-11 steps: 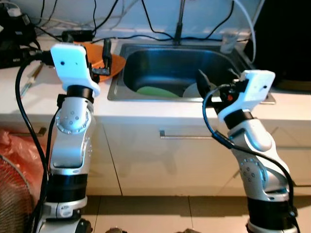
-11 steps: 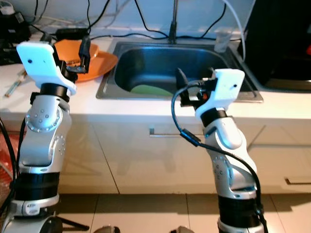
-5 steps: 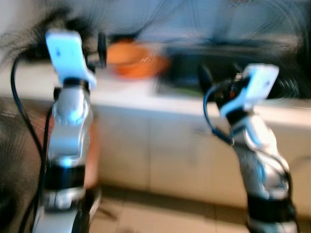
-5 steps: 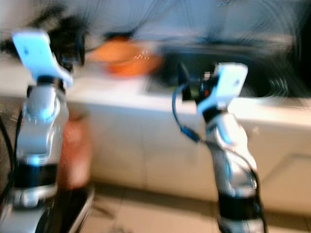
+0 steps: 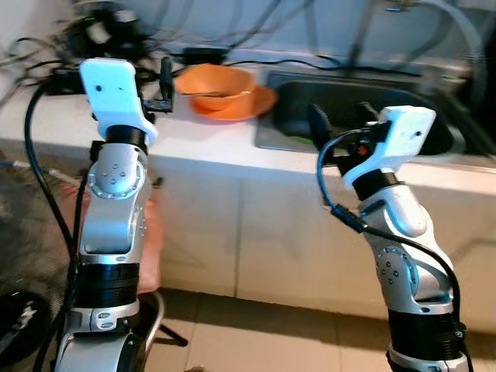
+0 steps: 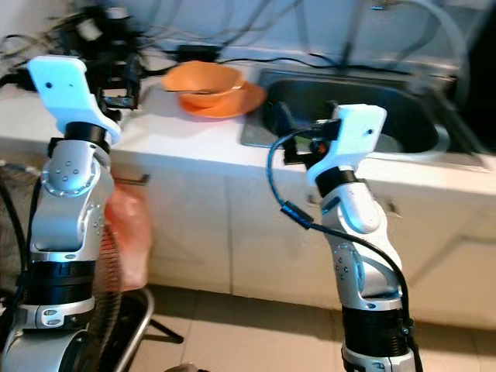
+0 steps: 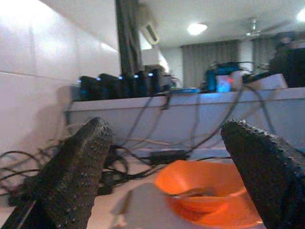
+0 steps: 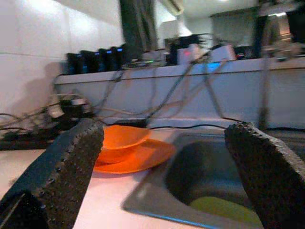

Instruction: Kitchen organization

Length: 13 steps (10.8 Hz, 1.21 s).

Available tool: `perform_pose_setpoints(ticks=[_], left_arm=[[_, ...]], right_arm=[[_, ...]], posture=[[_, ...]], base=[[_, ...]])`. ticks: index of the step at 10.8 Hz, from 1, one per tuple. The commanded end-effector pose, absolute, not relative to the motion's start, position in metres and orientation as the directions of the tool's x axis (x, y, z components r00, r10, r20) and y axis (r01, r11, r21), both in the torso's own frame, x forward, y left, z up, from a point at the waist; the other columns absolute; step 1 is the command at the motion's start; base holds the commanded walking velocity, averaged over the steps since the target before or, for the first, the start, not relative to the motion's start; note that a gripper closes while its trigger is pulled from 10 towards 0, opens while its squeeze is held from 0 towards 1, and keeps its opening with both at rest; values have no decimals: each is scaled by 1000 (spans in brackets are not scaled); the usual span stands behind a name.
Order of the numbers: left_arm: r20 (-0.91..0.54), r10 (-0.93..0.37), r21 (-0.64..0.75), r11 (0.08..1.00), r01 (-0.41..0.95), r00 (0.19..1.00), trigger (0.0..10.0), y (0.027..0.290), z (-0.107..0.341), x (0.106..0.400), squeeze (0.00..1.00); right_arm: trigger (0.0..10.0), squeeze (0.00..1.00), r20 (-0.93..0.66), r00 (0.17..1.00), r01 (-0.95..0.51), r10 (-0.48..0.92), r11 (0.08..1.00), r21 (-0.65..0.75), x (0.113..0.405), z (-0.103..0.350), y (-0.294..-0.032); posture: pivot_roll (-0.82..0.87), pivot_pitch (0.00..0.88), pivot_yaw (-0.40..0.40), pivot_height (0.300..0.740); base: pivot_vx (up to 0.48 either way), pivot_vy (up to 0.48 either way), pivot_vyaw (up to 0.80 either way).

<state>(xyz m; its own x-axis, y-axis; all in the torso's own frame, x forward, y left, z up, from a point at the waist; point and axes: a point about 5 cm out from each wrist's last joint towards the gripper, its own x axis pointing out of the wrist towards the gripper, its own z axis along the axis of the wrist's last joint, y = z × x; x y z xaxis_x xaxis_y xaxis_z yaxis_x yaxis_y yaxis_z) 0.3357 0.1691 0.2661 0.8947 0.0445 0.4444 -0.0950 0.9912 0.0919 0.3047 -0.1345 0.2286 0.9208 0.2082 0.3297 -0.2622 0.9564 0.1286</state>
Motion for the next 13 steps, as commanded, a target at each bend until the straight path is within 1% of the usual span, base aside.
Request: perform_pose_setpoints(ticks=[1, 2, 5, 7, 8, 10, 13], left_arm=[[459, 36, 82, 993, -82, 888, 10000, 165, 274, 336, 0], [470, 24, 90, 993, -75, 882, 10000, 163, 276, 335, 0], [469, 24, 90, 993, -74, 883, 10000, 163, 276, 336, 0], [468, 47, 84, 992, -97, 883, 10000, 166, 276, 337, 0], [471, 52, 81, 992, -102, 881, 10000, 166, 277, 337, 0], [472, 52, 85, 991, -104, 880, 10000, 164, 276, 336, 0], [472, 51, 88, 991, -104, 880, 10000, 165, 275, 335, 0]], right_arm=[[10000, 0, 338, 922, -243, 187, 961, 129, 307, 231, -138], [10000, 0, 339, 922, -241, 186, 962, 127, 307, 231, -138], [10000, 0, 343, 920, -243, 190, 963, 120, 307, 231, -137], [10000, 0, 348, 912, -267, 219, 959, 96, 307, 232, -134], [10000, 0, 357, 899, -296, 252, 952, 74, 306, 233, -128], [10000, 0, 362, 895, -305, 261, 950, 69, 306, 234, -125], [10000, 0, 355, 899, -304, 258, 949, 80, 307, 232, -125]], posture=[[-29, 38, -7, 740], [-29, 38, -7, 740], [-31, 37, -6, 740], [-30, 37, -7, 740], [-27, 34, -7, 740], [-22, 34, -8, 740], [-13, 37, -11, 740]], base=[[0, 0, -488], [0, 0, -619], [451, 0, 0], [441, 0, 0], [0, 0, 744], [0, 0, 794], [0, 0, 0]])
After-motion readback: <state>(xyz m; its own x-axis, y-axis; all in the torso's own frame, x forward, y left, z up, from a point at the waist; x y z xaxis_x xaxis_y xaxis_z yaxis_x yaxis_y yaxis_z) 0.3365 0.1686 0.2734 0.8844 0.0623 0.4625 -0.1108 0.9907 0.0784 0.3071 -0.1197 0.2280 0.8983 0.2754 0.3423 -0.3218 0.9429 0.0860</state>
